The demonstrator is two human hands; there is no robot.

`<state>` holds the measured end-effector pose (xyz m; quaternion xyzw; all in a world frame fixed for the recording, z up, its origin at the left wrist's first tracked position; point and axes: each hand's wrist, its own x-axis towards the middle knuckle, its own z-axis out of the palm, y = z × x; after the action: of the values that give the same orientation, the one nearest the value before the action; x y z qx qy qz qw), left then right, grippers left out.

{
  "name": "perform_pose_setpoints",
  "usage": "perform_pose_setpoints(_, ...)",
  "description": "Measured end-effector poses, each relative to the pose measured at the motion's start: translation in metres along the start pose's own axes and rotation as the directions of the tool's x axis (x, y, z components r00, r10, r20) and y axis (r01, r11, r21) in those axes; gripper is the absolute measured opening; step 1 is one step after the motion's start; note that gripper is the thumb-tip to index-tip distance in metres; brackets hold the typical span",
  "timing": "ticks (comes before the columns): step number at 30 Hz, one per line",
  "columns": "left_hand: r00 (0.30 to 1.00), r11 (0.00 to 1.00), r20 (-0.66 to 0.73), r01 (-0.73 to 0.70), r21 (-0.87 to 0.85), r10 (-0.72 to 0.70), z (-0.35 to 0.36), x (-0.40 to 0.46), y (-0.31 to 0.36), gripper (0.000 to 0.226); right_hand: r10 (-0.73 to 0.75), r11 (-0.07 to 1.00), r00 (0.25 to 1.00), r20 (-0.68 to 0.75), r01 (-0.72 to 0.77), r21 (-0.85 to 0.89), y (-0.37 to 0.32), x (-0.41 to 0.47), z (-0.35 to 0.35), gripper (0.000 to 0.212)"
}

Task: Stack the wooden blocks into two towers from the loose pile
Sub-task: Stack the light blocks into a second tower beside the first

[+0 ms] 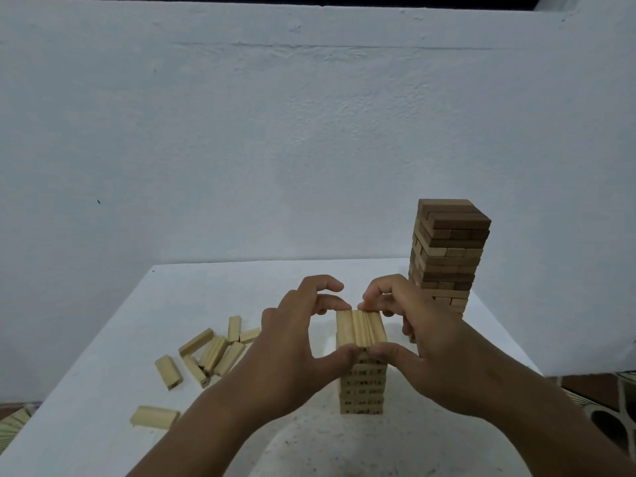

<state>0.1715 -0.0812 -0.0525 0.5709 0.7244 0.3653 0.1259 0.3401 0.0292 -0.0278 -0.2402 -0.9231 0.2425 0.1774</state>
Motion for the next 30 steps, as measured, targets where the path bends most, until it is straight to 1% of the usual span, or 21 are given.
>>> perform_pose_setpoints(7, 1.000, 1.000, 0.011, 0.008, 0.007, -0.008, 0.002, 0.002, 0.000, 0.066, -0.002, 1.000, 1.000, 0.002, 0.002, -0.007, 0.001, -0.001, 0.000, 0.051)
perform_pose_setpoints(12, 1.000, 1.000, -0.004, -0.012, 0.006, 0.012, 0.000, 0.000, -0.003, 0.078, -0.002, 1.000, 1.000, 0.014, 0.001, 0.019, 0.002, -0.001, -0.002, 0.062)
perform_pose_setpoints(16, 1.000, 0.999, -0.015, -0.028, -0.021, 0.027, -0.010, -0.005, -0.007, 0.082, 0.003, 1.000, 1.000, 0.003, -0.003, -0.024, -0.004, -0.002, -0.006, 0.069)
perform_pose_setpoints(18, 0.999, 0.998, -0.033, -0.038, -0.046, 0.036, -0.018, -0.009, -0.009, 0.080, -0.008, 1.000, 1.000, -0.023, 0.008, -0.025, -0.010, -0.001, -0.006, 0.065)
perform_pose_setpoints(21, 0.997, 0.997, -0.057, -0.050, -0.066, 0.046, -0.034, -0.017, -0.014, 0.075, -0.067, 0.998, 0.996, -0.054, 0.066, -0.017, -0.022, 0.003, -0.004, 0.055)
perform_pose_setpoints(25, 0.991, 0.999, -0.127, -0.031, -0.033, 0.027, -0.058, -0.034, -0.025, 0.063, -0.128, 0.991, 0.989, -0.080, 0.130, 0.022, -0.043, 0.015, 0.015, 0.047)
perform_pose_setpoints(28, 0.981, 1.000, -0.196, 0.002, 0.017, 0.002, -0.074, -0.051, -0.040, 0.052, -0.246, 0.969, 0.964, -0.106, 0.247, -0.005, -0.064, 0.026, 0.039, 0.041)
perform_pose_setpoints(30, 0.974, 0.999, -0.225, 0.037, 0.024, -0.031, -0.082, -0.061, -0.050, 0.045, -0.297, 0.952, 0.947, -0.123, 0.304, 0.036, -0.075, 0.029, 0.055, 0.035)
